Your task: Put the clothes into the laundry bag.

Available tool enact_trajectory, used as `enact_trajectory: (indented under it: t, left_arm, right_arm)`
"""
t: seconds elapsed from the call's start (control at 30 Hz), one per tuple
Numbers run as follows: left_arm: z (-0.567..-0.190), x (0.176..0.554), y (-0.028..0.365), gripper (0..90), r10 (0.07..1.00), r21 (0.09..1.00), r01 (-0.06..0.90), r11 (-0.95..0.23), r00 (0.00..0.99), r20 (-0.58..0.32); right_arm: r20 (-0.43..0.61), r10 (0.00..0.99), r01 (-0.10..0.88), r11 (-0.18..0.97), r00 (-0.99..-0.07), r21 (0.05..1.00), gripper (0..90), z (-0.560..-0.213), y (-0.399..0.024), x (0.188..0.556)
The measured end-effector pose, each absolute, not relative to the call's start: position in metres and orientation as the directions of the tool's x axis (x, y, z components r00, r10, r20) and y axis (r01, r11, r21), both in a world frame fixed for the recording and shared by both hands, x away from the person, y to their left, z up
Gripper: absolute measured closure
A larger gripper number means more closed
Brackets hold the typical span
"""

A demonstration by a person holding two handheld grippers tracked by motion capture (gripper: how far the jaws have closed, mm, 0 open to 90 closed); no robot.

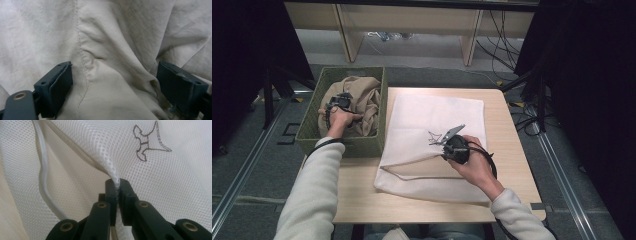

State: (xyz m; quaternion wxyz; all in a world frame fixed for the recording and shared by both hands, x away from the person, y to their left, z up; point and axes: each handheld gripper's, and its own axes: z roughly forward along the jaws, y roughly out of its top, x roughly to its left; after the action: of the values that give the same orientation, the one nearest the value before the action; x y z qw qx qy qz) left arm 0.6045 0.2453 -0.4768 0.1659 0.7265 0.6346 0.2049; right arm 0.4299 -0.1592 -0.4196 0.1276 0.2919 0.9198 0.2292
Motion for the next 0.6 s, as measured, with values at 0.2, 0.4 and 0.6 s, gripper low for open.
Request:
enact_trajectory:
  t: [0.2,0.4,0.6]
  left_arm:
    - [-0.4817,0.6054,0.2423,15.6,0.986,0.485,0.861,-0.154,0.105,0.127]
    - [-0.4836,0.6052,0.2406,32.8,0.976,0.44,0.877,-0.193,0.124,0.18]
    - [-0.4823,0.6067,0.2361,46.6,0.972,0.41,0.888,-0.207,0.141,0.186]
  right_arm:
    - [-0.112,0.575,0.45,0.734,-0.811,0.509,87.2,-0.4189,-0.1597,0.4305]
    - [-0.099,0.591,0.466,0.717,-0.801,0.519,87.2,-0.4167,-0.1614,0.4303]
    - [-0.106,0.596,0.46,0.709,-0.796,0.535,87.5,-0.4114,-0.1634,0.4293]
